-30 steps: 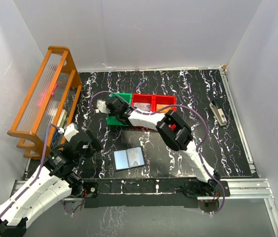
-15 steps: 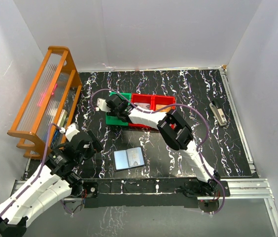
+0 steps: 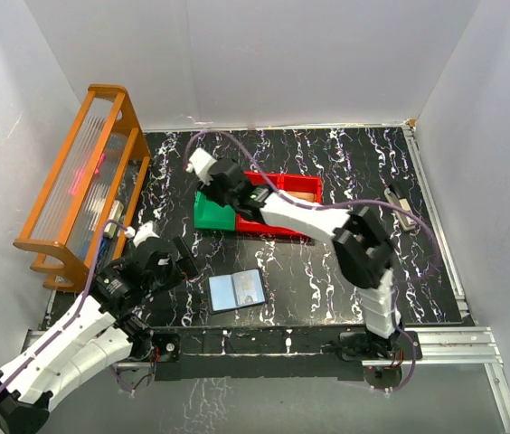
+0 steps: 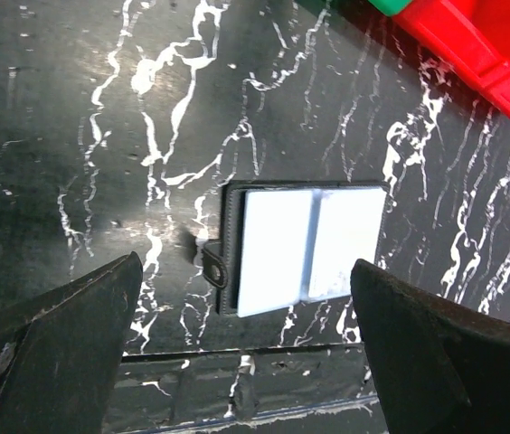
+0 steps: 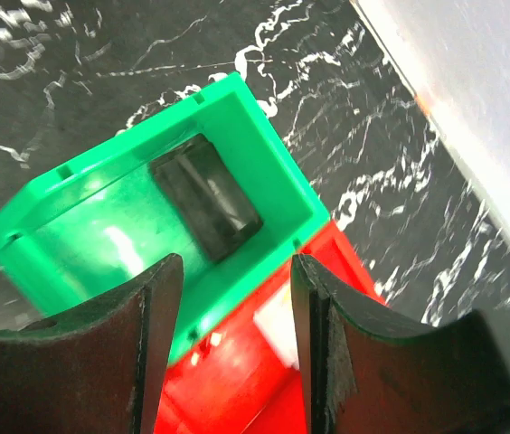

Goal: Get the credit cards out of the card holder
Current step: Place the credit card in the storage box, then remove the credit card from the card holder.

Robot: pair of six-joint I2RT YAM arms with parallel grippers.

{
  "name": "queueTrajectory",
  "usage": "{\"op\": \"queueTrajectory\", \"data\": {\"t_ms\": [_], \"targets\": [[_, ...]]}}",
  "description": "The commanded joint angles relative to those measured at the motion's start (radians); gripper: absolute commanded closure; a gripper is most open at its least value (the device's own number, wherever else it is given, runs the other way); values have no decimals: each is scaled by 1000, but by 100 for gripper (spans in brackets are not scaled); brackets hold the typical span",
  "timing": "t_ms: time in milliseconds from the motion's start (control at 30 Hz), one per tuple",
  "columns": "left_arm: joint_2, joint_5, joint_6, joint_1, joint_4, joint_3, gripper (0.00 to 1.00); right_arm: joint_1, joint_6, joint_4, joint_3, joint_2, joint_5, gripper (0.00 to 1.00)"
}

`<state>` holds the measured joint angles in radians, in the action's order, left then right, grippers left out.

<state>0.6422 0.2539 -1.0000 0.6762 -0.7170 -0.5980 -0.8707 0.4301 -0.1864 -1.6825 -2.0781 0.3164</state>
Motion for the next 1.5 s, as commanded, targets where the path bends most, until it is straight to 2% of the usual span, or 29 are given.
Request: {"op": "queueTrajectory", "data": {"t_ms": [0,133,333,467,567,767,900,1000,1100,1300,1467], "targets": [[14,-111,40,-2,82,3,2,-2,-453,140,238,289,3,49],[26,-183,57,-3,135,20,2,0,-767,140,533,515,10,47],[56,-242,69,-4,188,43,2,1,-1107,219,899,799,-129,45],[105,-281,73,-2,226,54,3,1,-1287,270,1051,873,-281,45],[153,-315,77,-3,229,57,4,0,-1364,334,1119,864,-411,50],[198,-405,90,-3,285,96,8,-1,-1351,323,1112,772,-517,58],[217,-454,85,-2,321,122,17,-17,-1352,317,1086,717,-518,65],[219,-487,91,-3,342,121,22,-22,-1358,318,1077,670,-539,65],[207,-461,81,-2,311,100,25,-31,-1358,314,1064,612,-564,67],[141,-423,84,-2,298,85,21,-49,-1385,291,1061,568,-523,68],[181,-507,112,-2,346,92,19,-51,-1403,262,1073,562,-488,68]]}}
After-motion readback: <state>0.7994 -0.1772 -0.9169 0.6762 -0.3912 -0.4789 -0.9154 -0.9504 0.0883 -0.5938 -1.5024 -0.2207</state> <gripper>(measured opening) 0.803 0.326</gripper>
